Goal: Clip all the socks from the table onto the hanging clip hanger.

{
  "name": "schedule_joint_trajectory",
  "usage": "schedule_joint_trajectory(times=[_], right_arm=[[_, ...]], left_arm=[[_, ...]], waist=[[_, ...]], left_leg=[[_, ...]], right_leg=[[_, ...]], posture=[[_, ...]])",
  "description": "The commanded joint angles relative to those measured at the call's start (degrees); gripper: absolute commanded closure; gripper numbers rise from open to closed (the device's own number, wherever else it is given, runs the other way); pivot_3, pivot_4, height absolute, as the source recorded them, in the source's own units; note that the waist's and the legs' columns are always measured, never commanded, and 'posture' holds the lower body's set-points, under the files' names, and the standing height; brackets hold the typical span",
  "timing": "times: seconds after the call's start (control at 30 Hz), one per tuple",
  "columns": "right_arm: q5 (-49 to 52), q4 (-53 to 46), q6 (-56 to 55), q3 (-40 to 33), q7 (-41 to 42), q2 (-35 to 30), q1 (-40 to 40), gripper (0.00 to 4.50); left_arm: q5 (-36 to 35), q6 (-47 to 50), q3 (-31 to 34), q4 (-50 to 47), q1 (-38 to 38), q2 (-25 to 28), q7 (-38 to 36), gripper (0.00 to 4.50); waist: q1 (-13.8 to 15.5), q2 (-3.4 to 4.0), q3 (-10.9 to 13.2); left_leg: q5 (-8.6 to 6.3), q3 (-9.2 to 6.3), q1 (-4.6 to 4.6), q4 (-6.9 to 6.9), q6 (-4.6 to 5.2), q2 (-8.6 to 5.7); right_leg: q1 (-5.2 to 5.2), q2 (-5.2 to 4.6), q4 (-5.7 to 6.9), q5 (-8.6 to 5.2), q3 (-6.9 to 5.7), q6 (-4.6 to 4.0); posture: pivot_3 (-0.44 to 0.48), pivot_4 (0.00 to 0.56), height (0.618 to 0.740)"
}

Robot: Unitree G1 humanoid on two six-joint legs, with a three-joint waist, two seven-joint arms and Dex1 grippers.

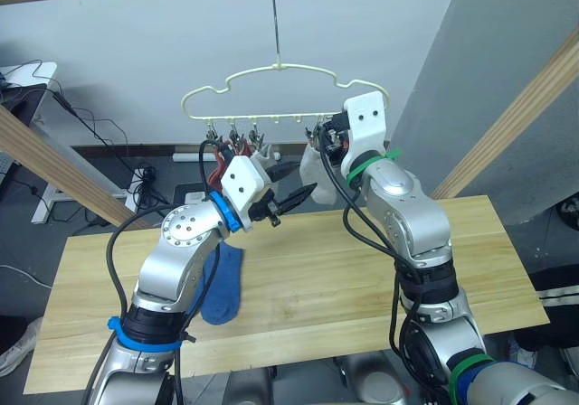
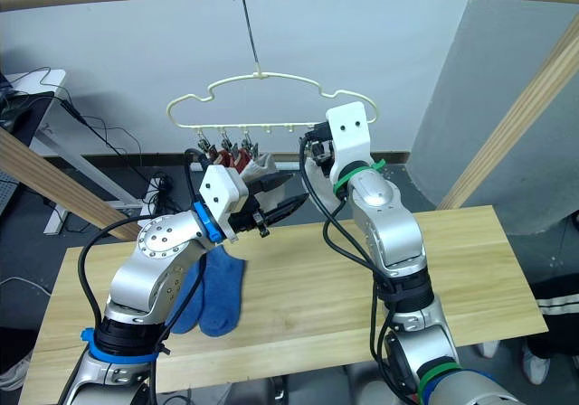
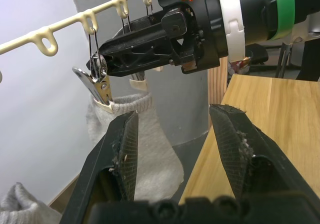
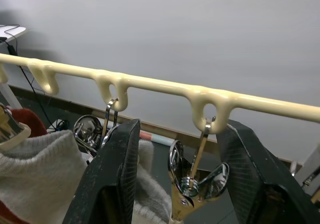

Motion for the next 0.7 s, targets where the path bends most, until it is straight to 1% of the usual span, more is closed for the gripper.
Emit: schedule_joint_trajectory(times=[0.03,0.13,0.2,0.27,0.4,0.47,0.53,0.6,0.7], right_arm=[[0.30,-1.09,-1.72,-0.25,-0.26,0.52,-0.99,2.70],[0.31,-1.03,-1.87,-0.29,-0.32,0.57,-1.03,3.73],[0.29,-1.01,-1.94,-0.30,-0.35,0.56,-1.05,4.14],[0.28,-1.00,-2.01,-0.30,-0.35,0.54,-1.06,4.40],[0.26,-1.12,-2.11,-0.39,-0.29,0.36,-1.09,4.42],[0.24,-1.27,-2.15,-0.37,-0.26,0.28,-0.97,4.42],[0.26,-1.37,-2.17,-0.41,-0.24,0.21,-0.89,4.42],[0.31,-1.40,-2.17,-0.50,-0.16,0.12,-0.85,4.42],[0.38,-1.63,-2.07,-0.56,-0.11,0.06,-0.73,4.42]], left_arm=[[-0.24,-0.57,0.33,-1.43,0.10,-0.16,0.27,2.00],[-0.29,-0.46,0.37,-1.55,0.23,-0.17,0.35,2.00],[-0.35,-0.38,0.40,-1.65,0.31,-0.19,0.41,2.00],[-0.38,-0.34,0.41,-1.69,0.36,-0.20,0.44,2.00],[-0.35,0.03,0.55,-2.02,0.86,-0.19,0.88,2.00],[-0.18,0.79,0.78,-2.51,1.74,-0.34,2.07,2.00],[1.47,1.49,0.76,-3.00,3.66,-0.63,4.93,2.00],[4.90,2.51,1.27,-2.97,7.46,-1.61,10.76,2.00],[8.46,4.24,3.69,-3.97,14.82,-4.44,19.62,1.50]], waist=[[0.00,0.00,0.00],[0.00,0.00,0.00],[0.00,0.00,0.00],[0.00,0.00,0.00],[0.00,0.00,0.00],[0.00,0.00,0.00],[-0.01,0.00,0.00],[-0.01,0.00,-0.01],[-0.32,0.01,-0.02]], left_leg=[[0.00,0.00,0.00,0.00,0.00,0.00],[0.00,0.00,0.00,0.00,0.00,0.00],[0.00,0.00,0.00,0.00,0.00,0.00],[0.00,0.00,0.00,0.00,0.00,0.00],[0.00,0.00,0.00,0.00,0.00,0.00],[0.00,0.00,0.00,0.00,0.00,0.00],[0.00,0.00,0.01,0.00,0.00,0.00],[0.00,0.00,0.01,0.00,0.00,0.00],[0.00,0.04,0.04,-0.01,0.00,0.02]], right_leg=[[0.00,0.00,0.00,0.00,0.00,0.00],[0.00,0.00,0.00,0.00,0.00,0.00],[0.00,0.00,0.00,0.00,0.00,0.00],[0.00,0.00,0.00,0.00,0.00,0.00],[0.00,0.00,0.00,0.00,0.00,0.00],[0.00,0.00,0.00,0.00,0.00,0.00],[0.00,0.00,0.00,0.00,0.01,0.00],[0.00,0.00,0.00,0.00,0.02,0.00],[0.00,-0.01,0.01,0.00,0.05,0.00]], posture=[[-0.198,0.227,0.740],[-0.198,0.227,0.740],[-0.198,0.227,0.740],[-0.198,0.227,0.740],[-0.200,0.223,0.740],[-0.202,0.222,0.740],[-0.202,0.222,0.740],[-0.202,0.222,0.740],[-0.202,0.224,0.740]])
